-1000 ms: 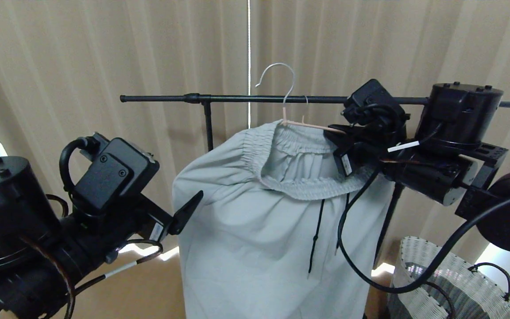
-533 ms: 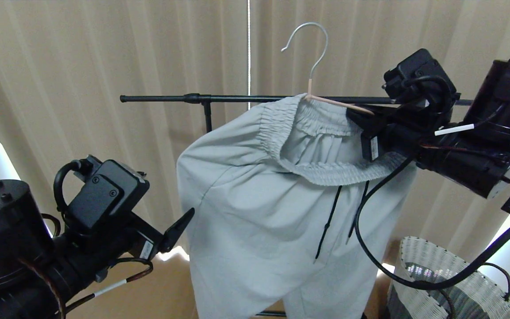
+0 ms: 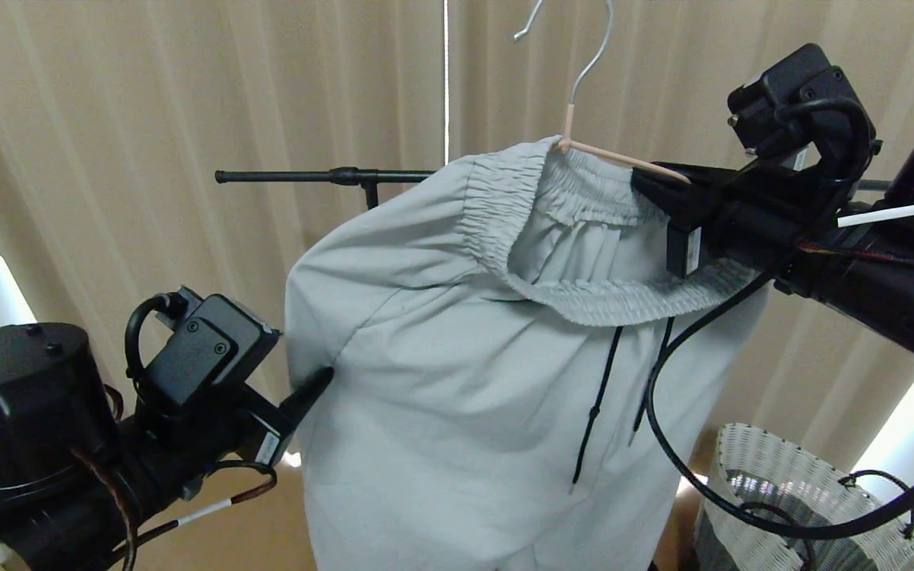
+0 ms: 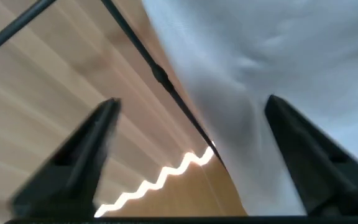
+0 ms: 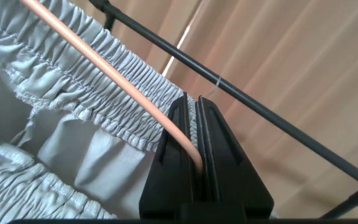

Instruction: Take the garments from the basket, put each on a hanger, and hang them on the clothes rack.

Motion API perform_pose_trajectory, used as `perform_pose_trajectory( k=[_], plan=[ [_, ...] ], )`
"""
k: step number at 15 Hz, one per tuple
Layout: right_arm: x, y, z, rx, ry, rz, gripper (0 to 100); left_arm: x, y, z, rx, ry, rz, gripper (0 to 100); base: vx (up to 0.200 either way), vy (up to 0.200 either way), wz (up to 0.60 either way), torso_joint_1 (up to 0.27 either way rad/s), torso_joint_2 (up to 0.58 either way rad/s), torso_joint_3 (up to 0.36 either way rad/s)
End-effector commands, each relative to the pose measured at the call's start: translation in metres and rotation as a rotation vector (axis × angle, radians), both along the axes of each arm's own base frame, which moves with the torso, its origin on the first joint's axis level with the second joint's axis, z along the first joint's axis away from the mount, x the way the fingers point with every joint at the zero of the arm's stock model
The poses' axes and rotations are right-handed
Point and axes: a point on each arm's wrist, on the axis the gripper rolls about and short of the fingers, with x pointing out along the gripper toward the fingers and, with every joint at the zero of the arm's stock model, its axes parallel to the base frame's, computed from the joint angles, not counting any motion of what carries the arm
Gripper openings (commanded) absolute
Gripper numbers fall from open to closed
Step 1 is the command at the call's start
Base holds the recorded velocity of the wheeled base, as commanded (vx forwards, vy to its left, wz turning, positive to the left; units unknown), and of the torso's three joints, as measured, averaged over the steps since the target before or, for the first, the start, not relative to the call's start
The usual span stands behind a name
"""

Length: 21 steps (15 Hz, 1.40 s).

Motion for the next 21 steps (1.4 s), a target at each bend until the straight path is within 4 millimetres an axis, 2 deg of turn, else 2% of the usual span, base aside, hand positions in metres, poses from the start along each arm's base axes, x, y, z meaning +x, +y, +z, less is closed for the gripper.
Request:
perform_pose_trajectory(
  k=[1, 8, 15, 16, 21],
  plan=[
    [-0.002, -0.001, 0.002, 0.003, -0.008, 0.0, 0, 0.002, 0.0, -0.004, 0.008, 0.014, 0.007, 0, 0.0, 0.0, 0.0, 0.0, 0.0, 0.0],
    [0.001, -0.018, 0.0, -0.003, 0.005, -0.09, 0, 0.001, 0.052, -0.018, 0.013, 0.032, 0.233, 0, 0.0, 0.0, 0.0, 0.0, 0.0, 0.0],
    [-0.001, -0.026, -0.004, -0.008, 0.016, -0.12, 0, -0.001, 0.053, -0.018, 0.017, 0.031, 0.232, 0, 0.0, 0.0, 0.0, 0.0, 0.0, 0.0],
    [-0.001, -0.026, -0.005, -0.01, 0.019, -0.12, 0, -0.003, 0.046, -0.017, 0.013, 0.025, 0.197, 100, 0.0, 0.0, 0.0, 0.0, 0.0, 0.0],
    [-0.001, -0.028, -0.006, -0.014, 0.032, -0.169, 0, -0.013, 0.044, -0.012, 0.005, -0.002, 0.169, 100, 0.0, 0.0, 0.0, 0.0, 0.0, 0.0]
  ],
)
